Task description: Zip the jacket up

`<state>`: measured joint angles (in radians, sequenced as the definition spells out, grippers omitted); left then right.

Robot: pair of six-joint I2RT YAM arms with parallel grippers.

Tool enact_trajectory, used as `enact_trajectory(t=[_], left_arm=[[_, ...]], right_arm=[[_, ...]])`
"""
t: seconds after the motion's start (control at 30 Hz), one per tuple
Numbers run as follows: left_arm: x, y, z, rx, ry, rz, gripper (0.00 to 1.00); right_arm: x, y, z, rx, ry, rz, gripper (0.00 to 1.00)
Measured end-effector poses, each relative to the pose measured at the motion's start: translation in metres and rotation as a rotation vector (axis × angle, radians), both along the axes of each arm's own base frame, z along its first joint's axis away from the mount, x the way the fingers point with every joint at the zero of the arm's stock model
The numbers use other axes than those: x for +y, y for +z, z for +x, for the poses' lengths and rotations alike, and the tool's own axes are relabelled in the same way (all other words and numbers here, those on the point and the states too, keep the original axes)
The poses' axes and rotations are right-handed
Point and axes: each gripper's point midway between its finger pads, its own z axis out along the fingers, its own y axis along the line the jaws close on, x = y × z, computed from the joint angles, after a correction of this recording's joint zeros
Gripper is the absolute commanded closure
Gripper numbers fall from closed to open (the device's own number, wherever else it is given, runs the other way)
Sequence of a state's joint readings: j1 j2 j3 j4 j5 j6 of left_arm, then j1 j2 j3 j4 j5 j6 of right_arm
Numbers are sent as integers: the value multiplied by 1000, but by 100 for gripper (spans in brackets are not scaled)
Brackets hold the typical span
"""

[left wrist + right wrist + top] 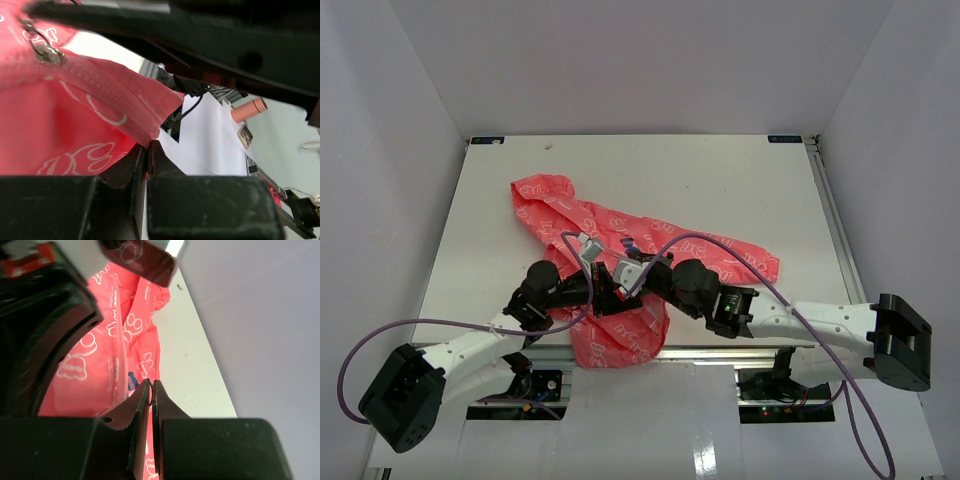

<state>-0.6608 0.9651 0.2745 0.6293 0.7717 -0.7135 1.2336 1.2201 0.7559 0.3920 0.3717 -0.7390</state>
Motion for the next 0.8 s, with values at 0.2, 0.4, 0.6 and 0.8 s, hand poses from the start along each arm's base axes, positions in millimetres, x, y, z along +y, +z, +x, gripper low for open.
enact_trajectory(t=[0.2,0.4,0.6,0.8], left_arm=[[6,-1,1,2,46,25,100],[16,4,4,-20,121,36,100],[19,-4,12,-7,180,60,100],[21,-29,21,28,225,121,100]], right_arm=[[14,-11,41,83,-9,23,92],[26,-22,89,162,-14,69,92],[34,-26,154,223,-30,150,92],[43,-32,204,265,-33,199,92]])
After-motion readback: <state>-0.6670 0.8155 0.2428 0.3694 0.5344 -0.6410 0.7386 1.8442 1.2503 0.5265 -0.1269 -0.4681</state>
